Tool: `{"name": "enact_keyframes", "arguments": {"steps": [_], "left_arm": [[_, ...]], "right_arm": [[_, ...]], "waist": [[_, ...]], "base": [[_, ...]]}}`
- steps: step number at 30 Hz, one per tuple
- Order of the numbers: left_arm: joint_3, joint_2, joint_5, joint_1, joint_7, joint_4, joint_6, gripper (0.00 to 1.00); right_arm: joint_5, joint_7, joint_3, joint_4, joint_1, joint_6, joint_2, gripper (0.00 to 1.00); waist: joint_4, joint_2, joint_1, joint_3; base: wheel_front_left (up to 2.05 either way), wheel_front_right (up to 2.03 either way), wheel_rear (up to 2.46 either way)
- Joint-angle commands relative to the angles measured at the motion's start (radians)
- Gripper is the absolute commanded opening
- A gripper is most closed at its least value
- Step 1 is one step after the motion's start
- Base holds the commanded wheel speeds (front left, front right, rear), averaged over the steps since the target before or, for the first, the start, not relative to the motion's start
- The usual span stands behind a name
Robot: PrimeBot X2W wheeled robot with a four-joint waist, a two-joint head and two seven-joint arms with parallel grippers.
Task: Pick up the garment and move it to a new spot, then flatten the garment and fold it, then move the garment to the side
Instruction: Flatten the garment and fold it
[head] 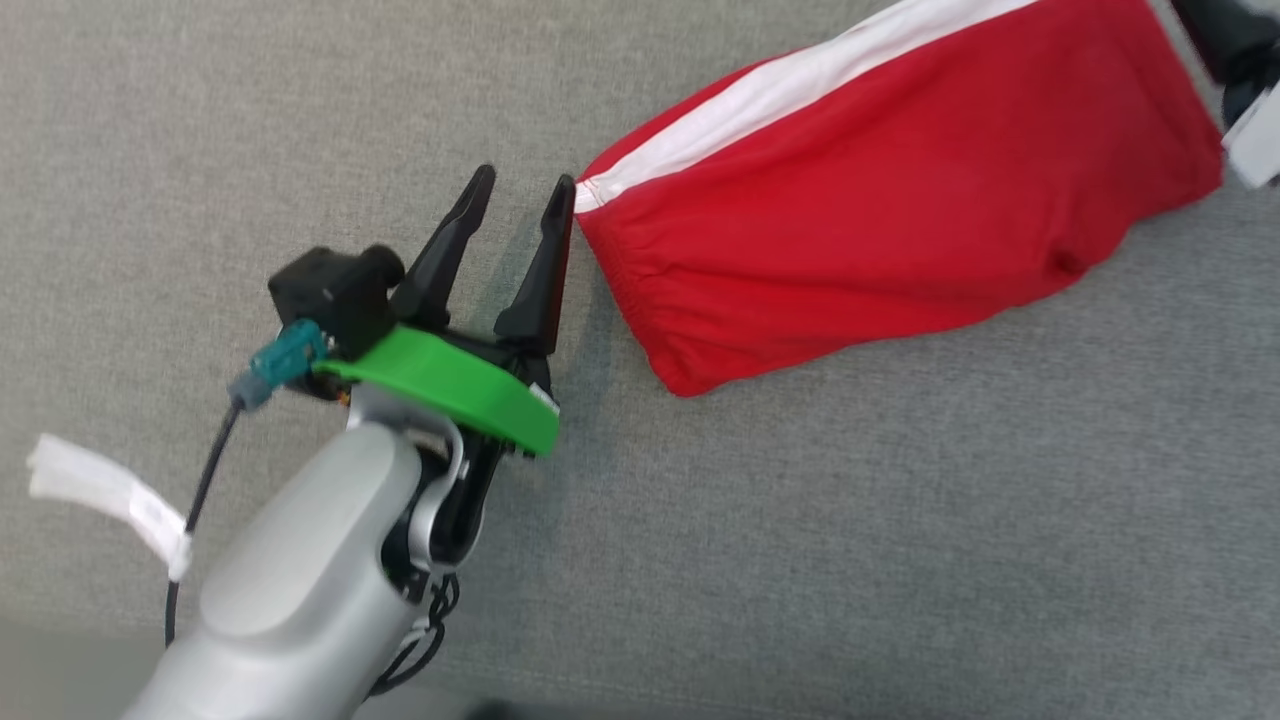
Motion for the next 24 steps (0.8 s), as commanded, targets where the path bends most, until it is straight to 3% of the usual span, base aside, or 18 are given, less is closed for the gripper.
{"name": "enact_keyframes", "arguments": {"steps": [1,6,11,18,24], "left_arm": [[0.015,0.007,0.043,0.041,-0.007,-0.016,0.03,1.0],[0.13,-0.026,0.222,0.207,-0.008,-0.105,0.115,1.0],[0.235,-0.076,0.369,0.371,-0.008,-0.155,0.153,1.0],[0.317,-0.176,0.54,0.517,-0.008,-0.189,0.127,1.0],[0.328,-0.229,0.648,0.554,-0.008,-0.21,0.091,1.0]], "right_arm": [[0.017,-0.048,0.008,0.011,0.045,-0.001,0.008,1.0],[0.045,-0.182,0.027,0.042,0.178,-0.001,0.049,1.0],[0.027,-0.208,0.01,0.048,0.306,-0.001,0.092,1.0],[-0.023,-0.207,-0.087,0.065,0.454,-0.001,0.118,1.0],[-0.038,-0.181,-0.091,0.167,0.436,-0.001,0.096,1.0]], "waist": [[-0.05,0.0,-0.0001,-0.08],[-0.088,0.0,-0.0001,-0.175],[-0.112,0.0,-0.0001,-0.245],[-0.084,0.0,-0.0001,-0.276],[-0.017,0.0,-0.0001,-0.248]], "base": [[0.0,0.0,0.0],[0.0,0.0,0.0],[0.0,0.0,0.0],[0.0,0.0,0.0],[0.0,0.0,0.0]]}}
